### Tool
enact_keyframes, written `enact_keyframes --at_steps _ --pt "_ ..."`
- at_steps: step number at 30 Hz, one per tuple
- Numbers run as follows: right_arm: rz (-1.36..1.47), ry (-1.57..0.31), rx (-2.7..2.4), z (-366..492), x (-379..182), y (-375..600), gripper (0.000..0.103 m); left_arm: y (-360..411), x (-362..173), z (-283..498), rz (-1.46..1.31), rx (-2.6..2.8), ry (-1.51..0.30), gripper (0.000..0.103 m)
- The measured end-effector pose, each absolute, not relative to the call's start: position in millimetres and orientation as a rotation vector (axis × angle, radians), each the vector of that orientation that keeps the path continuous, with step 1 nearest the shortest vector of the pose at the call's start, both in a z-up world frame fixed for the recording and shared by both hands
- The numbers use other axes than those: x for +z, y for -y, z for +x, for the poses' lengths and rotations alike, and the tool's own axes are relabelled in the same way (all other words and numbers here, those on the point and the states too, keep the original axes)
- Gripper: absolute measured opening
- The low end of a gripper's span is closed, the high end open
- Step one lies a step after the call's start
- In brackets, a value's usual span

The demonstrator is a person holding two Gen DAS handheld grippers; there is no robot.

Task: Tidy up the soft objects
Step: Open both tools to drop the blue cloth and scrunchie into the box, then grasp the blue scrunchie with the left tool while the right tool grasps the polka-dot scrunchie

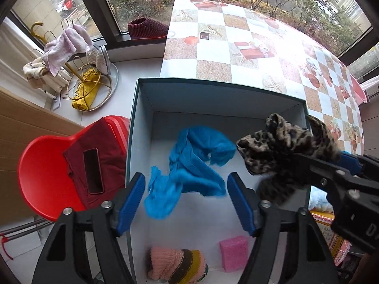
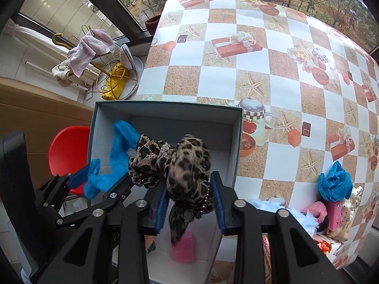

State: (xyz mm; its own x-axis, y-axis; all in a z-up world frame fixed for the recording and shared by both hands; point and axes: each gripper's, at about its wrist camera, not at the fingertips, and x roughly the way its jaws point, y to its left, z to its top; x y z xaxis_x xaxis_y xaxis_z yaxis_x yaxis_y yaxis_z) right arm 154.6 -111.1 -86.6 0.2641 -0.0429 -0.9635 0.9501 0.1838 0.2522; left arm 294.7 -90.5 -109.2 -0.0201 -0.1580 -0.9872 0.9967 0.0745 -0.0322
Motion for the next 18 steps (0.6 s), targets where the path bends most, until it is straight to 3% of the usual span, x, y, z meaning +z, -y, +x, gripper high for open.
enact_keyframes --at_steps 1,2,4,5,7,18 --pt "1.146 -1.036 -0.922 153.0 -84.4 110.9 0.074 89.6 -108.1 294.5 1.023 -1.243 -1.141 0.082" --pt "1.149 -1.024 -0.926 151.0 -81.9 110.6 0.081 88.6 -106.8 294.2 1.020 -1.244 -1.134 0.083" --pt "1.156 -1.000 -0.928 146.4 -75.7 110.6 0.081 87.0 -104.2 293.7 1.014 -1.243 -1.132 0.091" --pt "1.163 -0.994 -0.924 144.1 -73.4 110.9 0.087 86.4 -102.9 293.2 1.013 -1.243 -1.135 0.100" --pt "1.179 -0.982 -0.919 138.5 -68.3 110.5 0.102 84.9 -99.4 291.7 1.002 -1.254 -1.144 0.102" --pt "1.241 -0.850 -0.964 42.9 -14.3 94.4 0.102 74.5 -59.4 256.9 0.955 -1.431 -1.220 0.102"
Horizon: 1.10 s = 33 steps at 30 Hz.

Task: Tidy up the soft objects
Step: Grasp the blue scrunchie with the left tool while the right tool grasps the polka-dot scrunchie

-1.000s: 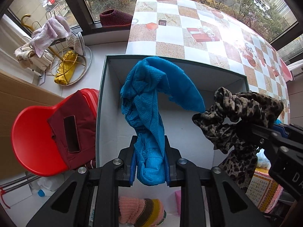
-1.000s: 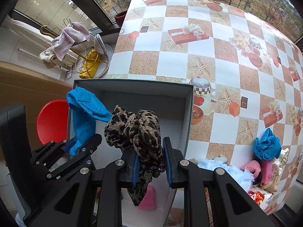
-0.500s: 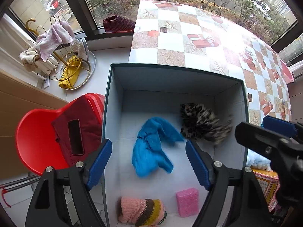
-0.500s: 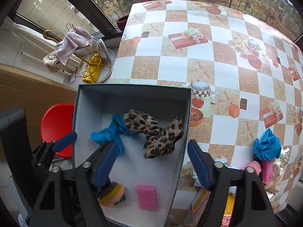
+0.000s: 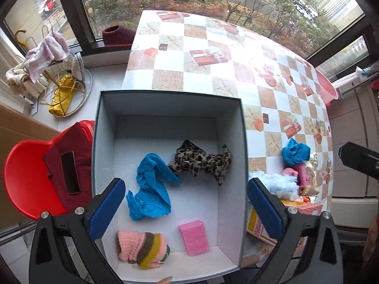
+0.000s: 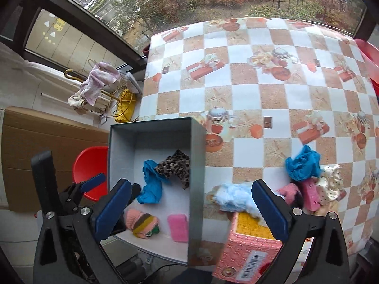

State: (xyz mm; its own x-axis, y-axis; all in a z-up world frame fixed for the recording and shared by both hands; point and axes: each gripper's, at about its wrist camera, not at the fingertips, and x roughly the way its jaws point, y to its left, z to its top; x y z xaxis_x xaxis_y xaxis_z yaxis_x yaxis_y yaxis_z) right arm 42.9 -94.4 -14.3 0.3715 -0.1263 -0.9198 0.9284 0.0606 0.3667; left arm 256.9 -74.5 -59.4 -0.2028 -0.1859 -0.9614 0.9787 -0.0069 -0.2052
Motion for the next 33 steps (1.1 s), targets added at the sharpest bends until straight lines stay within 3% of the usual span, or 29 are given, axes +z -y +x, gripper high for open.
enact_keyframes --at_steps 10,27,33 --pt "1.484 -0.910 -1.200 -107.5 -76.6 46.9 0.102 71.4 -51.8 138.4 1.227 -1.622 -1.094 0.103" --pt "1.471 -1.106 -1.173 -175.5 -156.0 24.4 0.102 125.4 -134.9 -39.0 1.666 -1.603 -0.974 0.102" --pt "1.571 -0.903 -1.223 -207.9 -163.1 33.0 0.102 149.0 -169.2 -64.2 1.688 -1.540 -1.039 0.102"
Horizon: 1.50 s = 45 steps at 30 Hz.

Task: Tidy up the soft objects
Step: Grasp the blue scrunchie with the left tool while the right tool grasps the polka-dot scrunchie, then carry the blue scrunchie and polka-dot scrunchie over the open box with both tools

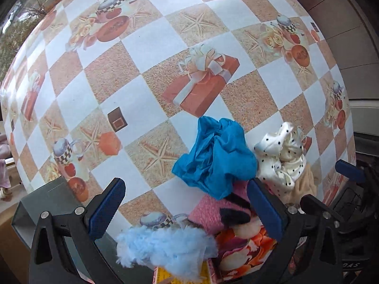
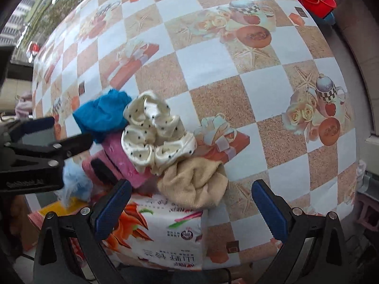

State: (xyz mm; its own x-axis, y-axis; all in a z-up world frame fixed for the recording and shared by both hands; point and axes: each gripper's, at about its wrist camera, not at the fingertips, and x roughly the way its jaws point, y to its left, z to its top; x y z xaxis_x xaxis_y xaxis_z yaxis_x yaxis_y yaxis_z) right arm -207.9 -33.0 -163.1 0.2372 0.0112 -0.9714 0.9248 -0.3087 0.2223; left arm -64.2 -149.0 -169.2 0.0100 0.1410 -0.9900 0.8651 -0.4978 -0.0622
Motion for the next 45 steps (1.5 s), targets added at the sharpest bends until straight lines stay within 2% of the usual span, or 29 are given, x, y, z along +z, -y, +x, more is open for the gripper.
enact_keyframes --at_steps 2,9,12,13,14,15,18,19,20,21,22,24,34,45 --pt "1.589 -0.854 -1.215 -213.1 -165.8 43.5 0.102 154.3 -179.8 -68.4 1.696 -1.521 -1.060 0.102" --pt "1.545 -0.924 -1.129 -190.3 -193.6 70.4 0.102 170.3 -208.7 -65.5 1.693 -1.417 -1.061 0.102" --pt "1.558 -0.922 -1.115 -185.8 -201.5 75.0 0.102 175.7 -216.4 -61.3 1.694 -1.385 -1.072 0.096" --pt "1.555 -0.929 -1.109 -184.0 -203.5 76.6 0.101 172.5 -221.5 -61.2 1.692 -1.377 -1.073 0.095" --pt "1.553 -0.936 -1.102 -182.9 -205.0 77.8 0.091 173.8 -222.9 -60.1 1.689 -1.372 -1.072 0.094" --pt "1.552 -0.936 -1.094 -181.7 -205.6 79.0 0.086 175.2 -224.2 -59.1 1.685 -1.371 -1.074 0.092" --pt "1.559 -0.938 -1.069 -178.6 -210.7 80.6 0.067 179.7 -224.6 -58.6 1.659 -1.391 -1.103 0.080" --pt "1.566 -0.942 -1.062 -178.6 -212.5 81.1 0.057 181.2 -222.0 -59.1 1.643 -1.403 -1.092 0.072" --pt "1.578 -0.937 -1.059 -177.4 -214.1 82.7 0.053 182.2 -217.8 -60.5 1.627 -1.426 -1.073 0.055" --pt "1.590 -0.917 -1.059 -177.3 -213.8 85.4 0.044 184.2 -213.6 -63.1 1.624 -1.450 -1.049 0.043" --pt "1.609 -0.888 -1.046 -181.0 -213.1 84.6 0.033 184.8 -211.1 -63.9 1.627 -1.462 -1.041 0.024" --pt "1.637 -0.851 -1.047 -189.7 -210.1 82.2 0.032 185.7 -203.5 -63.1 1.592 -1.482 -1.051 0.019" --pt "1.616 -0.678 -1.152 -238.7 -164.8 72.2 0.031 163.6 -140.5 -68.4 1.490 -1.631 -0.980 0.018" --pt "1.612 -0.598 -1.295 -274.9 -116.5 11.5 0.031 88.0 -75.6 -96.8 1.469 -1.882 -0.856 0.018"
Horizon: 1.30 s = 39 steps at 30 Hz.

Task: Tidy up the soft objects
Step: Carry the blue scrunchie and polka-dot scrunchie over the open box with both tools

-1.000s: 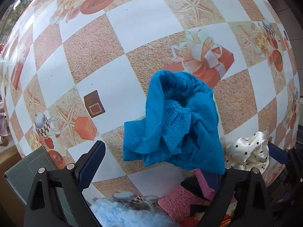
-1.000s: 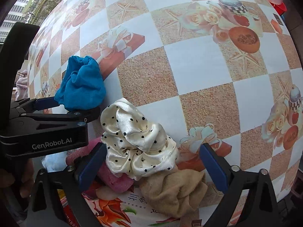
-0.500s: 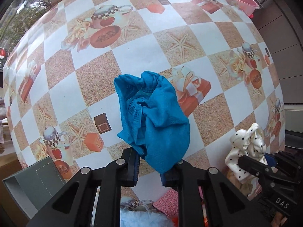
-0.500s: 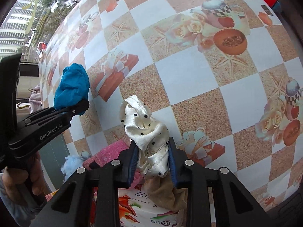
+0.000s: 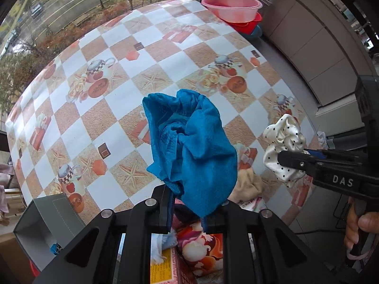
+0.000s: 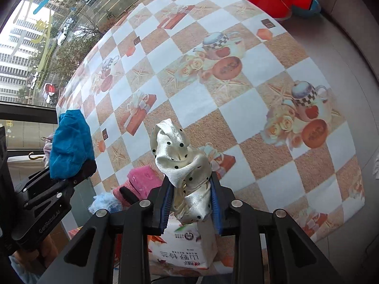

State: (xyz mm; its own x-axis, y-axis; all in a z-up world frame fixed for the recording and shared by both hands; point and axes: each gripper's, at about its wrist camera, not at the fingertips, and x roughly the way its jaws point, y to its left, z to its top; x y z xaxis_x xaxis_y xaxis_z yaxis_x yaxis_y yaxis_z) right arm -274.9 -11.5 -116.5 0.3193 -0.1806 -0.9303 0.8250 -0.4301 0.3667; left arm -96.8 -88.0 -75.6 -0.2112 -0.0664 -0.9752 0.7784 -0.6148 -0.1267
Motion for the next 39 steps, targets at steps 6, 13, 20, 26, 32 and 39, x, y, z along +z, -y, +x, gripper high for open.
enact_keyframes --at_steps 6,13,20,26,32,39 --pt "1.648 -0.579 -1.374 -276.0 -106.4 -32.8 0.031 40.8 -57.1 -96.2 1.495 -1.988 -0.806 0.019" --pt "1.692 -0.595 -1.427 -266.0 -97.5 -89.1 0.031 -22.6 -47.6 -86.4 1.556 -2.095 -0.773 0.019" --pt "1.727 -0.619 -1.434 -240.6 -95.5 -130.0 0.031 -70.8 -41.7 -65.7 1.587 -2.206 -0.725 0.019" --pt "1.725 -0.643 -1.407 -208.8 -95.9 -149.1 0.031 -93.1 -38.8 -40.4 1.578 -2.206 -0.693 0.019" --pt "1.693 -0.684 -1.367 -177.5 -96.3 -157.2 0.031 -100.9 -37.2 -14.5 1.563 -2.178 -0.691 0.019" --pt "1.628 -0.759 -1.303 -141.4 -93.8 -159.8 0.031 -104.0 -38.0 17.8 1.533 -2.131 -0.701 0.019"
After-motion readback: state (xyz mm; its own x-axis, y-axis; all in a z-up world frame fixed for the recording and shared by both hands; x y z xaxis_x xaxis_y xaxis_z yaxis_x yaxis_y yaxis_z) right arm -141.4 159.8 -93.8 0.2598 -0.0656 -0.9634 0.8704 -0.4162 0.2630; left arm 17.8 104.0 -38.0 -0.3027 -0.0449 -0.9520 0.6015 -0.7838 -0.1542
